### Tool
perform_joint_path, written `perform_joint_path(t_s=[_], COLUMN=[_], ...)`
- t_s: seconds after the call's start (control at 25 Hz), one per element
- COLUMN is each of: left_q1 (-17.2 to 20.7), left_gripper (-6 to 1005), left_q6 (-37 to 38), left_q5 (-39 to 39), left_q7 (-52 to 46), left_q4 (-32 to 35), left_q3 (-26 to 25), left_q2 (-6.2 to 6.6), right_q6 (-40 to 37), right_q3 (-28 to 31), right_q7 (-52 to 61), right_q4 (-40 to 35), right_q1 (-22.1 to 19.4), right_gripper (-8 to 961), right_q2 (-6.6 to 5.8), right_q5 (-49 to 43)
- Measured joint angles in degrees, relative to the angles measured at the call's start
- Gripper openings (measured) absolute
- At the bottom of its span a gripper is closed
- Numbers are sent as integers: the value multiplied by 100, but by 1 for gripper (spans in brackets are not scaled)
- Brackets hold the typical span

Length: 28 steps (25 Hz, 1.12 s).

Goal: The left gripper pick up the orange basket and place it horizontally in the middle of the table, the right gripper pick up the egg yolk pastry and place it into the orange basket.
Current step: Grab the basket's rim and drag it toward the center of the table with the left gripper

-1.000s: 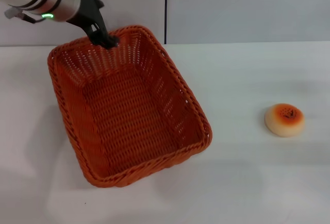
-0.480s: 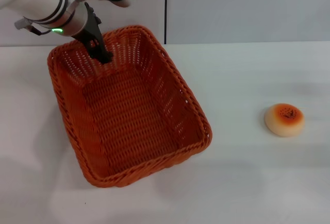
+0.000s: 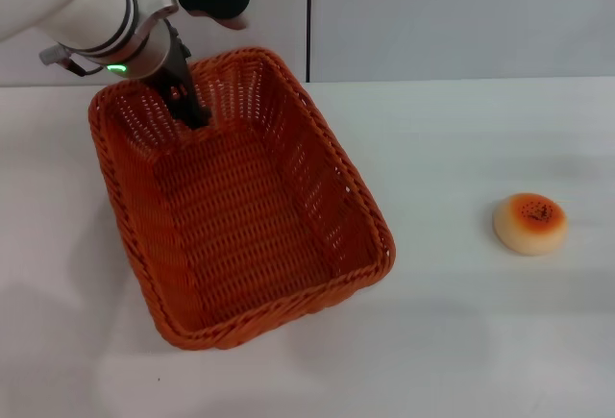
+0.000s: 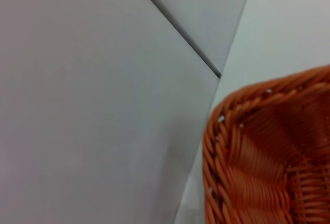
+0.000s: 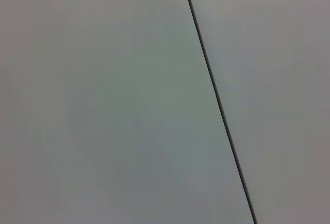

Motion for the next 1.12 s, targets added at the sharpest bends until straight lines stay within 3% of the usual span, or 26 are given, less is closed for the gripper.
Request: perform_joint_path(t_s=[0.76,1.04,1.12], left_q1=[-229,-375,-414], left_gripper=[709,687,440], left_q6=[-53,336,424], left_q5=[14,17,18], left_q7=[139,252,269], left_q4=[-427,-368,-423], left_q3=[46,-197,-185], left_q2=[77,96,101], right_q6=[202,208,218], right_q3=[-3,7,8], right_q7=[0,1,0], right_q4=[5,-18,-24], right_q1=[30,50,63], right_gripper=[517,517,517], right_q2=[0,-2,-6], right_q5=[3,27,28])
